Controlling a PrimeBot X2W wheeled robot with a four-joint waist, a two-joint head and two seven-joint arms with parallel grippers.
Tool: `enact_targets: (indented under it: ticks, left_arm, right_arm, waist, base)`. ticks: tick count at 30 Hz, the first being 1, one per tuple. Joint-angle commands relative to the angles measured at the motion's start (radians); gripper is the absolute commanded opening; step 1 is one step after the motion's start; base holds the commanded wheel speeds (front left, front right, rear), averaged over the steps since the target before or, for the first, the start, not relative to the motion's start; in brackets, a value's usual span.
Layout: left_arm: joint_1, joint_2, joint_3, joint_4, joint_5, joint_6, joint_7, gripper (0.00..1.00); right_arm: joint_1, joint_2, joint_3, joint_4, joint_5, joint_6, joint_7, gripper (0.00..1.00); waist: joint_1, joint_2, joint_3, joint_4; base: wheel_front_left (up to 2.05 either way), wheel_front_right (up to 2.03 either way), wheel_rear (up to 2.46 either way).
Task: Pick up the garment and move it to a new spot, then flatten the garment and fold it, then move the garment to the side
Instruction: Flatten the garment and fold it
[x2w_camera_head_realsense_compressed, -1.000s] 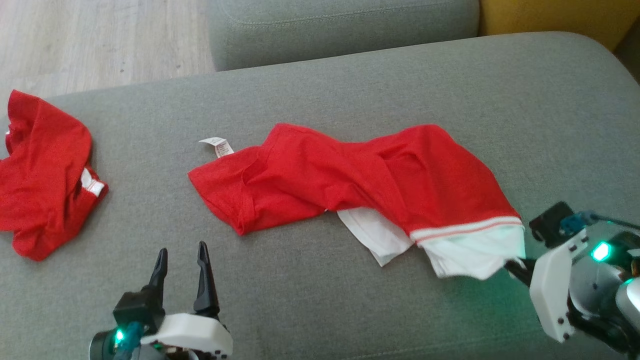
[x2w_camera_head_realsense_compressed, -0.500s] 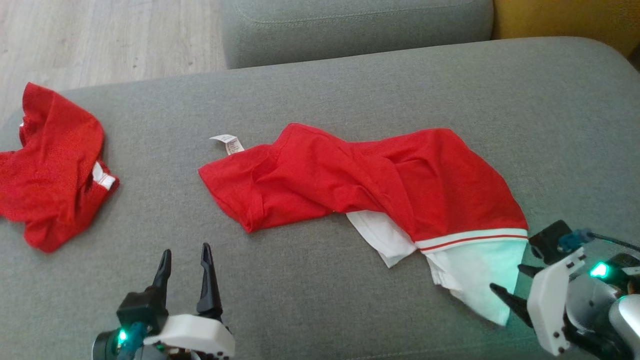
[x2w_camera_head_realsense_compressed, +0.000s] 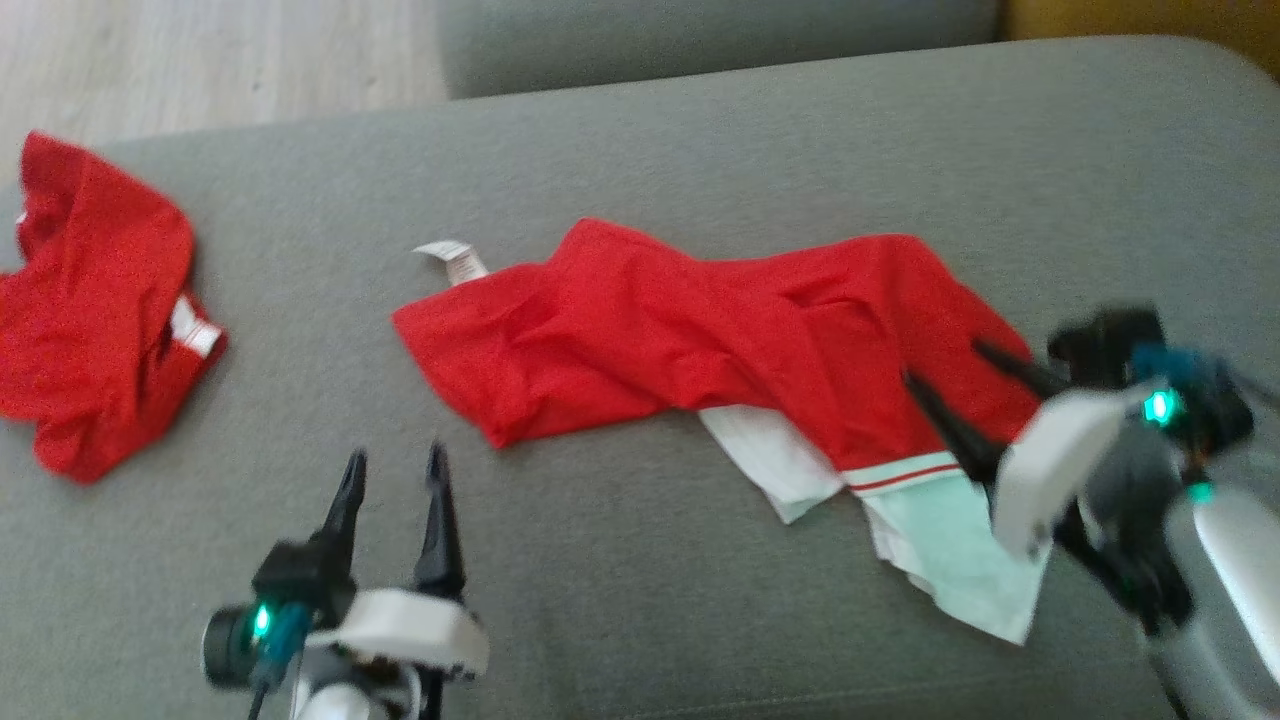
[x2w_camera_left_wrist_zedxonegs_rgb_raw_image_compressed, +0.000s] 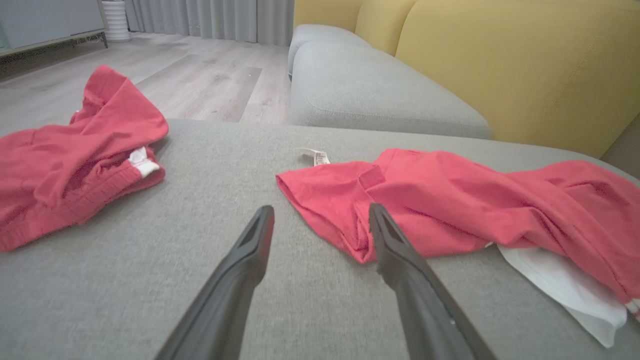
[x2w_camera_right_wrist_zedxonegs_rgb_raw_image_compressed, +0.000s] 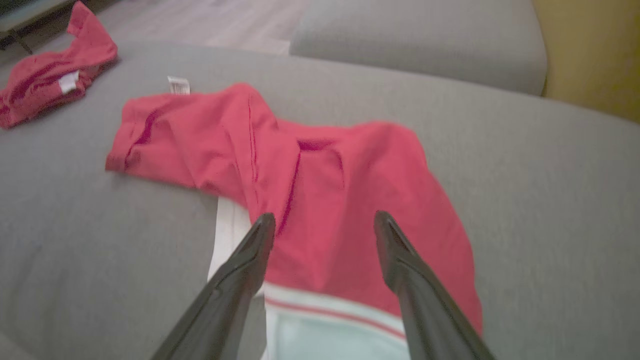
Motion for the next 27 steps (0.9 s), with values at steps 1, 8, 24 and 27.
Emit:
enact_targets:
  ticks: [1, 8, 24, 27]
  left_arm:
    - [-0.072, -0.004, 0.018, -0.030, 0.008, -0.004, -0.012, 1.00]
    - [-0.154, -0.004, -0.072, -0.026, -0.044, 0.012, -0.012, 1.00]
    - [-0.236, -0.004, -0.212, -0.021, -0.121, 0.059, -0.012, 1.00]
    - [-0.237, -0.004, -0.208, -0.020, -0.122, 0.064, -0.012, 1.00]
  right_arm:
    - [-0.098, 0.013, 0.003, -0.020, -0.013, 0.008, -0.012, 1.00]
    - [-0.341, 0.106, 0.045, 0.163, -0.011, 0.008, 0.013, 1.00]
    - [-0.594, 0.134, 0.119, 0.547, 0.100, 0.008, 0.094, 0.79]
    - [-0.605, 0.134, 0.141, 0.561, 0.116, 0.008, 0.085, 0.00]
  waist:
    - [0.0000, 0.0000, 0.040, 0.043]
    - [0.0000, 0.0000, 0.130, 0.174]
    - [0.0000, 0.0000, 0.203, 0.339]
    - [0.0000, 0.0000, 0.201, 0.338]
  base:
    - [0.00, 0.00, 0.00]
    - [0.00, 0.00, 0.00]
    - [0.00, 0.00, 0.00]
    - [0.00, 0.00, 0.00]
